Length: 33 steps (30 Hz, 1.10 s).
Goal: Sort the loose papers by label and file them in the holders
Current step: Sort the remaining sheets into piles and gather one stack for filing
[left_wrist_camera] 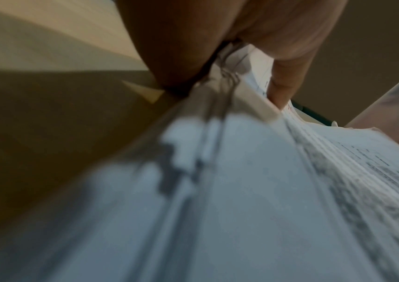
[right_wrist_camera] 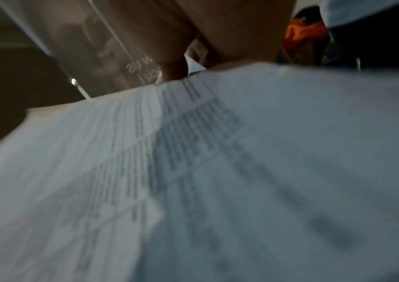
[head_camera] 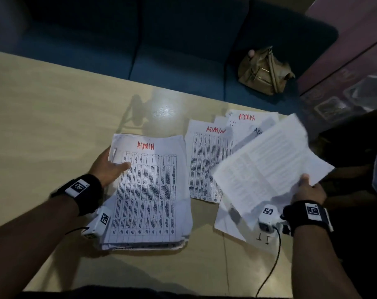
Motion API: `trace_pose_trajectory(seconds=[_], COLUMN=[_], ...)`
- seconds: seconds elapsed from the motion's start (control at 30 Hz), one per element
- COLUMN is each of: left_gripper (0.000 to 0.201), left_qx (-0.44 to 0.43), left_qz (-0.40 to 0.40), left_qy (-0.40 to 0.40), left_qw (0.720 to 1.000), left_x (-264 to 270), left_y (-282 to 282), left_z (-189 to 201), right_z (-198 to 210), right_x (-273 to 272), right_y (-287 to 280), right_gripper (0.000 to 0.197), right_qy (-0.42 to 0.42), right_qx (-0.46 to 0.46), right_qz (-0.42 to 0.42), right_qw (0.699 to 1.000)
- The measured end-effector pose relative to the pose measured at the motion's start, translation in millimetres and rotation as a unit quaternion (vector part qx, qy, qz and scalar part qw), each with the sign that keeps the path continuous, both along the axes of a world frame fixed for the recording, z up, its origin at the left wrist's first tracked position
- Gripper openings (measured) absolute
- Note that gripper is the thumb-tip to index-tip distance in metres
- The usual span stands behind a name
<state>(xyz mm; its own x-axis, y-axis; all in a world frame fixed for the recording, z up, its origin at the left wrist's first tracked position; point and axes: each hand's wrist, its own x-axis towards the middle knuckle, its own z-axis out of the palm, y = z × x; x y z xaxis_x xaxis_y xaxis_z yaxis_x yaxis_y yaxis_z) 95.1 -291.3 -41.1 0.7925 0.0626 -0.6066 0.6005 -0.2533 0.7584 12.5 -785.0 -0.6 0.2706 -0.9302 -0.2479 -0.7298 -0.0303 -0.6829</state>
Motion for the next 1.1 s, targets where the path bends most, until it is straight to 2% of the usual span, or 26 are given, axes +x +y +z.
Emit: trace_pose_trajectory(seconds=[0.07,0.17,0.2,0.3,0.37,0.5,0.6,0.7,0.83,0.97,1.1], left_gripper=[0.056,0.065,0.067,0.080,0.085,0.082,0.073,0.076,0.074,0.074,0.073], left_qx=[0.020,0.038,0.029,-0.013,-0.029,-0.028,-0.013,-0.001,0.047,0.054,0.050], left_qz=[-0.008,-0.008,0.000,0.021,0.024,0.022,0.000,-0.017,-0.031,-0.045,-0.047], left_qy=[-0.013,-0.029,-0.024,0.004,0.008,0.006,-0.001,0.002,-0.025,-0.034,-0.039], left_qw=[1.000,0.999,0.999,1.000,0.999,0.999,1.000,1.000,0.998,0.997,0.997], left_x=[-0.6,-2.7,-3.4,-4.9,-4.5,-4.1,-4.6,-5.8,-6.0,-5.9,-3.6], left_y=[-1.1,-2.5,-2.0,1.4,3.5,6.0,8.2,8.2,3.4,4.1,4.3], left_z=[2.1,2.1,0.5,-6.2,-8.8,-14.9,-15.2,-13.2,-5.6,-4.7,-8.1], right_z=[-6.4,-12.2,-12.3,-17.0,-22.1,-27.6,-29.5,-31.1,-32.0,-30.8,-26.2], right_x=[-19.9,-37.8,-40.5,-36.8,-32.5,-32.3,-36.1,-40.7,-43.8,-43.8,-40.7], right_y=[-1.4,9.7,13.9,20.7,25.7,41.8,51.9,55.2,53.7,44.8,32.9], right_gripper=[0.049,0.054,0.054,0.052,0.058,0.062,0.043,0.029,0.034,0.054,0.034], right_qy=[0.029,0.095,0.113,0.096,0.115,0.146,0.130,0.110,0.087,0.084,0.122], right_qx=[-0.007,-0.029,-0.033,-0.045,-0.053,-0.063,-0.089,-0.102,-0.092,-0.073,-0.102], right_qz=[0.030,0.067,0.075,0.087,0.088,0.096,0.093,0.083,0.077,0.091,0.095], right_qw=[0.999,0.993,0.990,0.991,0.988,0.983,0.983,0.985,0.989,0.990,0.983])
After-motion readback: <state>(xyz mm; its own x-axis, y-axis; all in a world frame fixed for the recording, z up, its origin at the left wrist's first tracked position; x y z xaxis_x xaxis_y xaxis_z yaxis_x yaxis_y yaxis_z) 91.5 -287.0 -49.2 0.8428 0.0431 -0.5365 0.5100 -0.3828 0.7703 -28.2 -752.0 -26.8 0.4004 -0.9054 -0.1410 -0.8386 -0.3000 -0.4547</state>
